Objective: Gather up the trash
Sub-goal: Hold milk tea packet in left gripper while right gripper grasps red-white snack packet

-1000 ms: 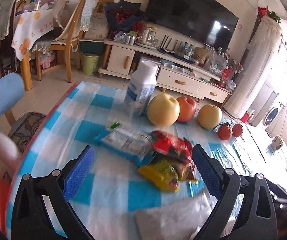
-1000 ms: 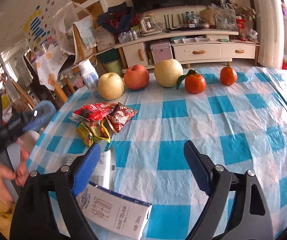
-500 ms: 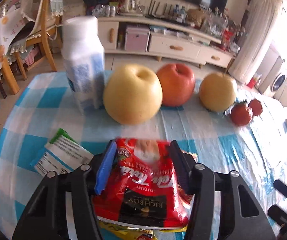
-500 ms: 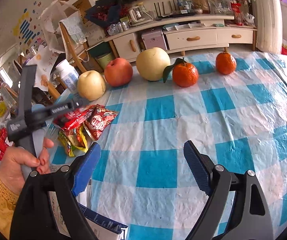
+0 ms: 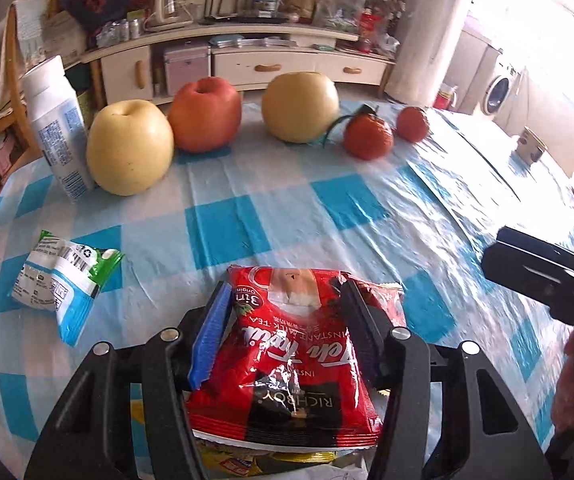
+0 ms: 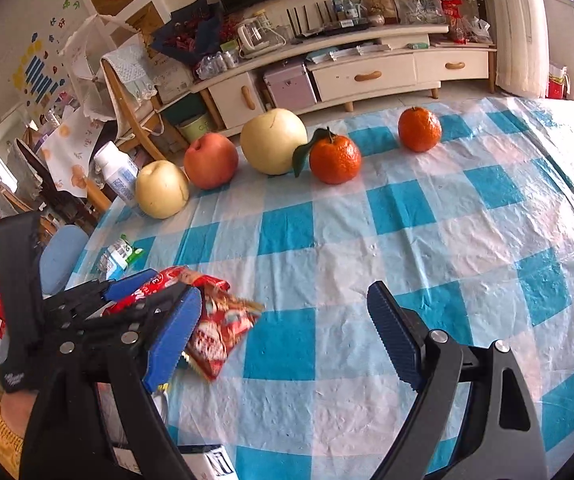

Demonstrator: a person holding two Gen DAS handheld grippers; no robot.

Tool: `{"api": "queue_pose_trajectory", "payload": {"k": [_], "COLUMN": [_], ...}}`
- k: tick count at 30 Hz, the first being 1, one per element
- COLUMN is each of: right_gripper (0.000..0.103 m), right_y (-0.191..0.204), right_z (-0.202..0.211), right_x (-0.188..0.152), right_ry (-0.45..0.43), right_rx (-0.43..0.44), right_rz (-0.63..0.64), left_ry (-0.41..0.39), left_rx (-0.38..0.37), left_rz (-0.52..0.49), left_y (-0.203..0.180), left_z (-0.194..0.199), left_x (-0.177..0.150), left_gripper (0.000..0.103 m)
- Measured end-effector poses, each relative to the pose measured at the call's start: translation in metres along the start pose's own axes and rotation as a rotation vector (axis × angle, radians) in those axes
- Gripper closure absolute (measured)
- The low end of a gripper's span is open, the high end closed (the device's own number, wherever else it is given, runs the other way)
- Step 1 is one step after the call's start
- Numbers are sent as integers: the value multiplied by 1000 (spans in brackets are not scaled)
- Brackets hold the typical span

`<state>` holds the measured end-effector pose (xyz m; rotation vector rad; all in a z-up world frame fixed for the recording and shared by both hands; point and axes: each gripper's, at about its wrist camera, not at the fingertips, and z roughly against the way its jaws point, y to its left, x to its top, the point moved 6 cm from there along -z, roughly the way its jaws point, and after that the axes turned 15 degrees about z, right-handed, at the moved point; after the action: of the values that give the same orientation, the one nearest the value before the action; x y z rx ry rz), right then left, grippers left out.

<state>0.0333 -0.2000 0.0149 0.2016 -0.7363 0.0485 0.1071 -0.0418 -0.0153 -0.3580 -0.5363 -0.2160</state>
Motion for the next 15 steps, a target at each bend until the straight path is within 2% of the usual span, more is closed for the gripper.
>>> {"api": "queue_pose_trajectory", "payload": {"k": [1,3,6,9,11,12,14,15], "right_gripper": [17,17,17,17,23,28,30,30], "right_y": [0,3,10,17,19,18,18,17], "right_z": [-2,-7,-11,-16,-21,-24,-28,-30], "right_x": [-2,-5,-8,-11,-14,-15,-17,-18], "right_ry": [11,36,58,79,98,106,119,121], "right_rx": [2,10,51,75,91,100,128,137], "right_rz": [0,7,18,27,20,11,-17,-28], "left_ry": [8,7,12,18,13,10,12,15], "left_rx": [-5,7,43,38,40,38,35,41], "left_rz": [-30,-89,-149,-127,-112,-105,-88,-83], "left_y": [-4,-10,-11,-8,-5,-3,-2,-1], "left_z": [4,8,12,12,12,11,9,6], "left_x": [-6,-16,-24,-23,-20,-18,-18,-18], "left_gripper": [23,21,20,20,21,23,31,31]}}
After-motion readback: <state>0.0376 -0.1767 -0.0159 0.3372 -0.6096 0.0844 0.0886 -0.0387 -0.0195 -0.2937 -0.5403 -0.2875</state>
